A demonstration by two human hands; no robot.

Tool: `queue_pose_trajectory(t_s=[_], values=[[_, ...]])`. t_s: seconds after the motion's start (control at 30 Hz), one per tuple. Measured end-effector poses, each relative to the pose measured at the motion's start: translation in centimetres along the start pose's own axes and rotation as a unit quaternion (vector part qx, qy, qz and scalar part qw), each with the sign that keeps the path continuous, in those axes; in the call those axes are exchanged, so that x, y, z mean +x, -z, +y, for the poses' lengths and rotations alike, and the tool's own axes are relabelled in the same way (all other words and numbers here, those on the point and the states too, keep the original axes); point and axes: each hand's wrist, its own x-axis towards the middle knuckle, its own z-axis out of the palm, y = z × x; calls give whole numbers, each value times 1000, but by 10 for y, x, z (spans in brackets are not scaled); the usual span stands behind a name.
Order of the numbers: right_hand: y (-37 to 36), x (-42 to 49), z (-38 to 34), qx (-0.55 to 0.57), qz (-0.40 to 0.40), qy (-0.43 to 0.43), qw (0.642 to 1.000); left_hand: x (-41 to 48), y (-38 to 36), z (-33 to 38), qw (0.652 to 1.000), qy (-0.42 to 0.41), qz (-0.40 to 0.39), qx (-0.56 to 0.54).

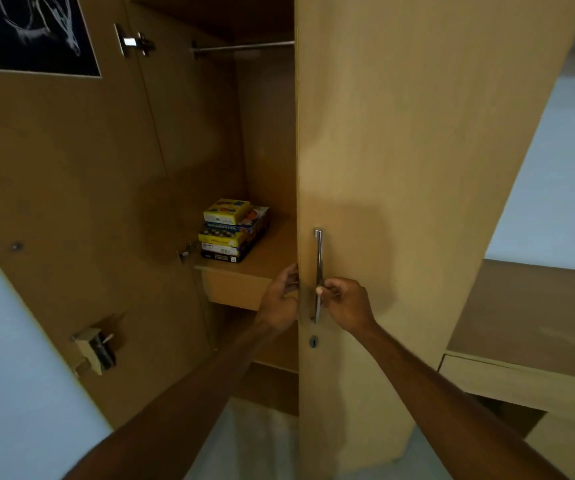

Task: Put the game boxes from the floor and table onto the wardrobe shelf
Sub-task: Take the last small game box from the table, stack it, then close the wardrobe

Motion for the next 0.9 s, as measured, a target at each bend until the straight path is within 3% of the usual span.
queue_pose_trajectory(t_s=[0.4,0.9], values=[[-42,122,23,-70,33,14,997,142,20,-19,999,30,-12,-34],[-51,172,45,-22,63,25,997,199,17,-28,999,15,-20,-30]])
